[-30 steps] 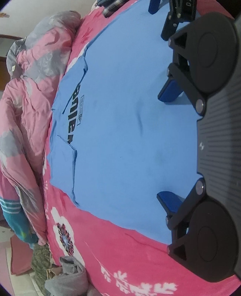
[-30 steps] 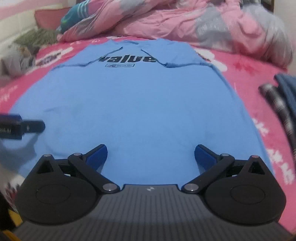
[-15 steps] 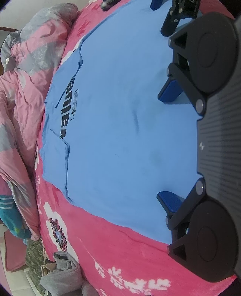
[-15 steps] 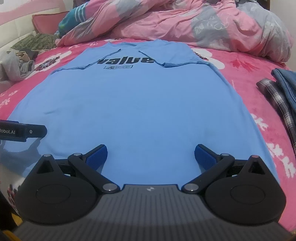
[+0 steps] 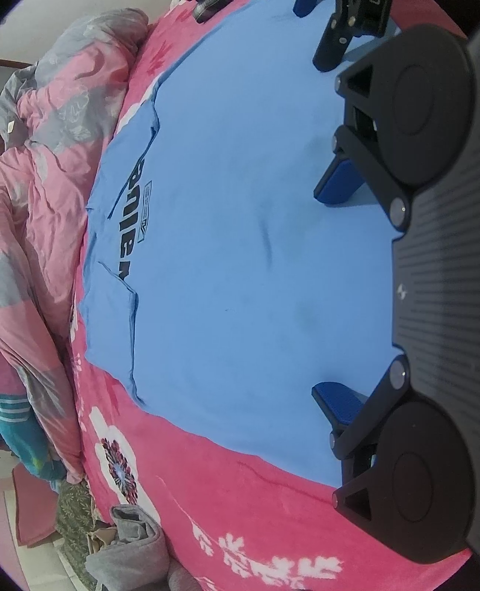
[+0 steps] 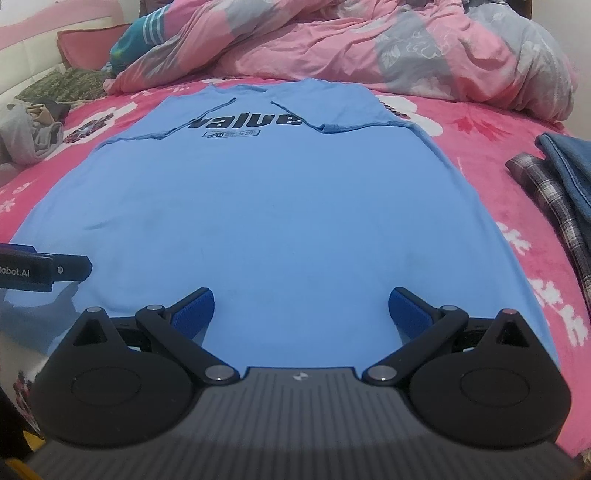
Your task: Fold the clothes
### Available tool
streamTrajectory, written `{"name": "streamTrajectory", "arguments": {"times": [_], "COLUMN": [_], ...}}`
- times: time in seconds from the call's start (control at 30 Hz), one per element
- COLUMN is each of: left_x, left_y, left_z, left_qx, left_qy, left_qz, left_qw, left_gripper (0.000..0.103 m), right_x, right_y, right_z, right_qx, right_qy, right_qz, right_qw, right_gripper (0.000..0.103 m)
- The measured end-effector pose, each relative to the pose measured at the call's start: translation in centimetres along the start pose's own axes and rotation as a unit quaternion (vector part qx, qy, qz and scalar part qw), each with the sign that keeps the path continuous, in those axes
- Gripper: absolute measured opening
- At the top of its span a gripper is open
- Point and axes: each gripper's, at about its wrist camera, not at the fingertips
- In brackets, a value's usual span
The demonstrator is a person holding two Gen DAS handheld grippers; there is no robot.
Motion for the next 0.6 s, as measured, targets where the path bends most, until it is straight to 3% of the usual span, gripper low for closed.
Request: {"name": "streamTrajectory", "arguments": {"times": [0.6], "left_x": [-0.11], "left_y": [0.11], "left_z": [-0.01], "left_qx": [-0.005], "left_qy": [0.008], "left_qz": [0.0], "left_qw": [1.0], "left_gripper": [0.103], "right_x": [-0.24], "right_y": [-0.07], "right_z": [0.08], "right_qx": [0.001], "right_qy": [0.002], "right_qz": [0.008], "right_qw": [1.0], "right_gripper": [0.102]}}
Point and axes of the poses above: each gripper's, at about its wrist camera, not at the fingertips, and y roughly against the way its jaws point, x to its right, z to its underside, and after that the axes turned 15 degrees about x, right-handed
